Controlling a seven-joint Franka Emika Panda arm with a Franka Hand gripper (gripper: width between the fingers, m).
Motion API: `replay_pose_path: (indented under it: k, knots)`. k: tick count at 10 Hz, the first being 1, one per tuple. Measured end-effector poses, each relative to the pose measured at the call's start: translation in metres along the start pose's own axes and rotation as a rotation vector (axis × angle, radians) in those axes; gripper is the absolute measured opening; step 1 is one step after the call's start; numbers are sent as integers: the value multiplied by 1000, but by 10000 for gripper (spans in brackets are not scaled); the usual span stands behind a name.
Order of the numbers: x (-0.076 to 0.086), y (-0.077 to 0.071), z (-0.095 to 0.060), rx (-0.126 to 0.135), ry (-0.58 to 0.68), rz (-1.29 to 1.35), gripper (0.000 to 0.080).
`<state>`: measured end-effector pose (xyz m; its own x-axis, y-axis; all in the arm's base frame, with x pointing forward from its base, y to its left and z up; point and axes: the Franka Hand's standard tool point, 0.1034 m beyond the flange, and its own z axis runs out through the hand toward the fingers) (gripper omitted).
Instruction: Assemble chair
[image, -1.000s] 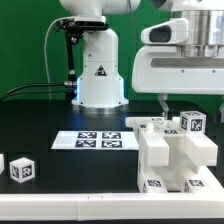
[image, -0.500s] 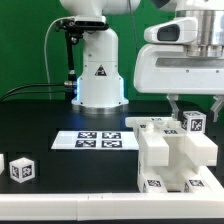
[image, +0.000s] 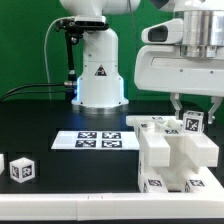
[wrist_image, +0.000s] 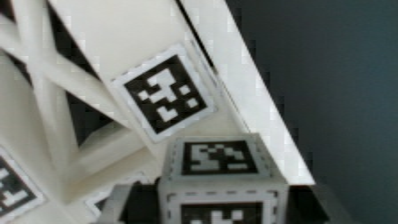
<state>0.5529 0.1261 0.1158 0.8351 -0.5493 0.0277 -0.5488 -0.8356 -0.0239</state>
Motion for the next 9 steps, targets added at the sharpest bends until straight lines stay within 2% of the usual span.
replay_pose_path:
  k: [1,2,3,6,9]
  knots:
    - [0,0,0,7,-7,111,282]
    - [1,-1,1,28,-5,231,282]
    - [-2,2,0,65,0,376,282]
    - [-1,1,0,78,-21,546,282]
    - [1,3,1,100,-70,831,284]
